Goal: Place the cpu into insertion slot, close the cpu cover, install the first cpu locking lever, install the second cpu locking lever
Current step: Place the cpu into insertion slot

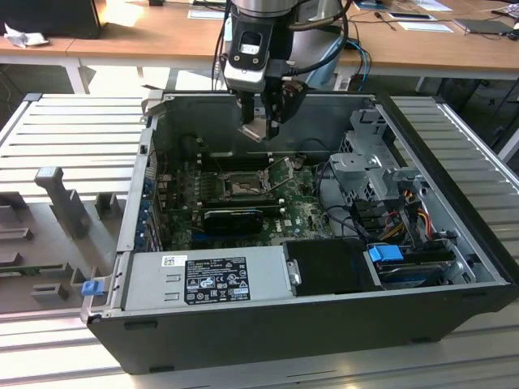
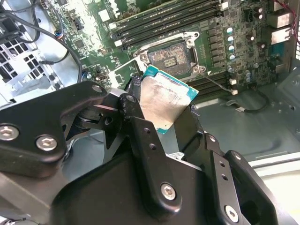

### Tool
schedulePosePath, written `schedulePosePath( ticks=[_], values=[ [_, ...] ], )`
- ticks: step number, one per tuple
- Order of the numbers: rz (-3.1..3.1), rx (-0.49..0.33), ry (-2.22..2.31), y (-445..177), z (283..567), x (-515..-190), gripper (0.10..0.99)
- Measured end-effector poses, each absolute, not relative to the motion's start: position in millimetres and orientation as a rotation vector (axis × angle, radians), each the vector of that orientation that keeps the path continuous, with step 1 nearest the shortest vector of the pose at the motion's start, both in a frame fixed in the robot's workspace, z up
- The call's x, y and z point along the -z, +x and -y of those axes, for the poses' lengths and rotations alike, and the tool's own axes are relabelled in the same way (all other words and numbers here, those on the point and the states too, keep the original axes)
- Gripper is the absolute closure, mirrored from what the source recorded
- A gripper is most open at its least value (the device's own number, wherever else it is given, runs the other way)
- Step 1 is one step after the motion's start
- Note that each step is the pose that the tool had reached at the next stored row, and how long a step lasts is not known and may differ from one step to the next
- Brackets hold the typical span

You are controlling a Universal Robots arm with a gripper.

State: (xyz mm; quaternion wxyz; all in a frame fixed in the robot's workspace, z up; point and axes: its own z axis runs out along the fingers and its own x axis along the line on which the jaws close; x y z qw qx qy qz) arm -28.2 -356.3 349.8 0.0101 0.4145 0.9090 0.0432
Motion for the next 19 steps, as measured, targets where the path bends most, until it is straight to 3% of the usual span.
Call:
schedulePosePath(
  ticks=[19],
  values=[
    [-2.799, -0.134, 1.371, -28.2, 356.3, -347.8, 0.561]
  ],
)
